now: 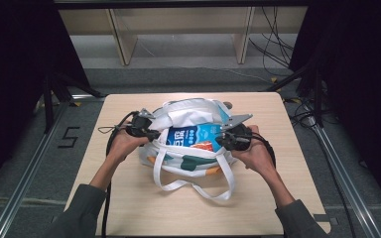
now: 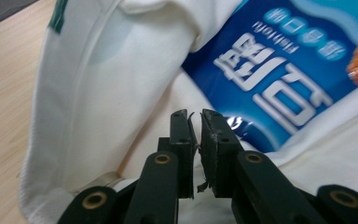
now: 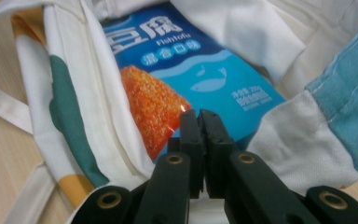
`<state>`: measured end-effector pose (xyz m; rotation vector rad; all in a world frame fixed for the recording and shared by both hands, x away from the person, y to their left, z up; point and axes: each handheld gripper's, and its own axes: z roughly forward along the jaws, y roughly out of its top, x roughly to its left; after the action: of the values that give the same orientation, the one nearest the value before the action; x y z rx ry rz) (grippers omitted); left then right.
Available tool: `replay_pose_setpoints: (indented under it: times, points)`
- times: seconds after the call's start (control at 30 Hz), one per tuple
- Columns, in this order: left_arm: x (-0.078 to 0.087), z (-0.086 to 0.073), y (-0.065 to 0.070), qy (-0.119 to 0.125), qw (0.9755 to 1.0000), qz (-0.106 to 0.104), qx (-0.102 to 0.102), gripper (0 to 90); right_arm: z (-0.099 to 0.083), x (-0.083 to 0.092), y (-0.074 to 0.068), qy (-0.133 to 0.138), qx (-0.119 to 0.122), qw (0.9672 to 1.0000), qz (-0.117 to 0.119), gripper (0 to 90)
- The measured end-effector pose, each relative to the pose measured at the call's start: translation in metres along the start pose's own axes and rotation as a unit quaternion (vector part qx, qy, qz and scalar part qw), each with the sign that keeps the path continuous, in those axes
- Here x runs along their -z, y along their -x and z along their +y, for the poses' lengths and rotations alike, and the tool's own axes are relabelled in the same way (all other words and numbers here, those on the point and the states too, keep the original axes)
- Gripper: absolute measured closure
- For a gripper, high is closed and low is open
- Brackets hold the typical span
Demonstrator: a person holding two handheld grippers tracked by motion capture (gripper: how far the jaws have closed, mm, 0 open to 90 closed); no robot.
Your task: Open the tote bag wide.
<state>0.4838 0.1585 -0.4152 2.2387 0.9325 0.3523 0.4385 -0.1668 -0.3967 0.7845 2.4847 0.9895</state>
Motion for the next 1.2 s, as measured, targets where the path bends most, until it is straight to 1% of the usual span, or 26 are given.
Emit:
replay_pose_setpoints:
  times: [0.03, 0.07, 0.1, 0.13, 0.17, 0.23, 0.27, 0.3, 0.37, 0.4, 0.47, 0.53, 0.6, 0.7, 0.8, 0.83, 0.87, 0.9, 0.97, 1.0, 1.03, 1.07, 1.1, 1.13, 1.17, 1.2]
  points:
    - [0.001, 0.0, 0.002, 0.01, 0.9999, -0.002, 0.002, 80.2, 0.001, 0.002, 0.0, -0.005, -0.001, 1.0, 0.005, 89.3]
    - [0.003, 0.001, 0.004, 0.013, 0.9999, -0.005, 0.0, 79.3, 0.001, 0.002, 0.001, 0.009, 0.009, 0.9999, 0.001, 89.0]
    - [0.005, 0.001, 0.005, 0.016, 0.9999, -0.005, -0.003, 77.2, 0.0, 0.006, 0.0, 0.009, -0.002, 0.9999, 0.006, 88.6]
    - [0.007, 0.001, 0.007, 0.019, 0.9998, -0.009, -0.005, 77.2, 0.0, 0.006, 0.0, 0.009, -0.002, 0.9999, 0.006, 88.6]
    - [0.008, -0.001, 0.01, 0.028, 0.9995, -0.012, 0.001, 76.3, -0.002, 0.009, -0.001, 0.02, -0.003, 0.9998, 0.005, 88.0]
    - [0.011, -0.002, 0.012, 0.036, 0.9992, -0.015, -0.002, 75.8, -0.002, 0.011, -0.001, 0.019, -0.001, 0.9998, 0.007, 87.4]
    - [0.013, -0.002, 0.013, 0.038, 0.9992, -0.016, -0.003, 73.7, -0.004, 0.012, 0.0, 0.029, -0.003, 0.9996, 0.002, 86.4]
    - [0.014, -0.003, 0.014, 0.041, 0.999, -0.016, -0.004, 73.7, -0.004, 0.012, 0.0, 0.029, -0.003, 0.9996, 0.002, 86.4]
    - [0.02, -0.006, 0.015, 0.049, 0.9985, -0.021, 0.007, 72.2, -0.007, 0.014, 0.0, 0.039, -0.01, 0.9992, -0.003, 85.2]
    - [0.021, -0.007, 0.015, 0.05, 0.9984, -0.024, 0.008, 71.4, -0.009, 0.016, 0.003, 0.044, -0.007, 0.999, 0.0, 84.7]
    - [0.027, -0.01, 0.014, 0.058, 0.998, -0.025, 0.007, 69.8, -0.012, 0.017, 0.004, 0.051, -0.018, 0.9985, 0.007, 84.0]
    - [0.03, -0.013, 0.014, 0.067, 0.9973, -0.027, 0.016, 68.3, -0.015, 0.021, 0.004, 0.061, -0.024, 0.9978, 0.006, 82.1]
    - [0.032, -0.016, 0.015, 0.073, 0.9967, -0.03, 0.019, 67.6, -0.016, 0.022, 0.005, 0.066, -0.02, 0.9976, 0.005, 81.7]
    - [0.034, -0.019, 0.016, 0.082, 0.9957, -0.036, 0.022, 66.4, -0.016, 0.027, 0.005, 0.067, -0.021, 0.9975, 0.008, 80.0]
    - [0.036, -0.021, 0.019, 0.087, 0.9952, -0.039, 0.021, 64.9, -0.018, 0.029, 0.004, 0.07, -0.028, 0.9971, 0.001, 78.6]
    - [0.037, -0.021, 0.019, 0.088, 0.995, -0.043, 0.021, 64.1, -0.019, 0.03, 0.006, 0.069, -0.019, 0.9974, 0.002, 78.3]
    - [0.038, -0.021, 0.02, 0.087, 0.9952, -0.041, 0.021, 64.1, -0.019, 0.03, 0.006, 0.069, -0.019, 0.9974, 0.002, 78.3]
    - [0.038, -0.021, 0.02, 0.089, 0.9951, -0.039, 0.02, 63.2, -0.021, 0.03, 0.005, 0.065, -0.034, 0.9973, 0.004, 77.5]
    - [0.039, -0.022, 0.022, 0.093, 0.9945, -0.041, 0.024, 63.0, -0.021, 0.03, 0.006, 0.07, -0.028, 0.9972, 0.004, 77.0]
    - [0.039, -0.022, 0.023, 0.099, 0.9936, -0.047, 0.029, 62.8, -0.022, 0.031, 0.006, 0.064, -0.036, 0.9973, 0.003, 76.8]
    - [0.041, -0.023, 0.023, 0.094, 0.9943, -0.044, 0.023, 62.6, -0.023, 0.031, 0.005, 0.068, -0.038, 0.997, -0.001, 76.6]
    - [0.041, -0.024, 0.024, 0.094, 0.9944, -0.044, 0.021, 62.1, -0.024, 0.031, 0.008, 0.072, -0.023, 0.9971, 0.001, 76.2]
    - [0.04, -0.024, 0.026, 0.099, 0.9936, -0.045, 0.03, 61.7, -0.024, 0.032, 0.007, 0.072, -0.033, 0.9969, 0.001, 76.0]
    - [0.042, -0.025, 0.025, 0.093, 0.9944, -0.048, 0.018, 61.1, -0.025, 0.033, 0.007, 0.073, -0.034, 0.9967, -0.006, 75.8]
    - [0.042, -0.025, 0.027, 0.1, 0.9936, -0.048, 0.025, 61.0, -0.026, 0.032, 0.007, 0.074, -0.036, 0.9966, 0.002, 75.8]
    - [0.042, -0.025, 0.028, 0.103, 0.993, -0.052, 0.027, 60.7, -0.026, 0.034, 0.007, 0.071, -0.034, 0.9969, 0.001, 75.5]
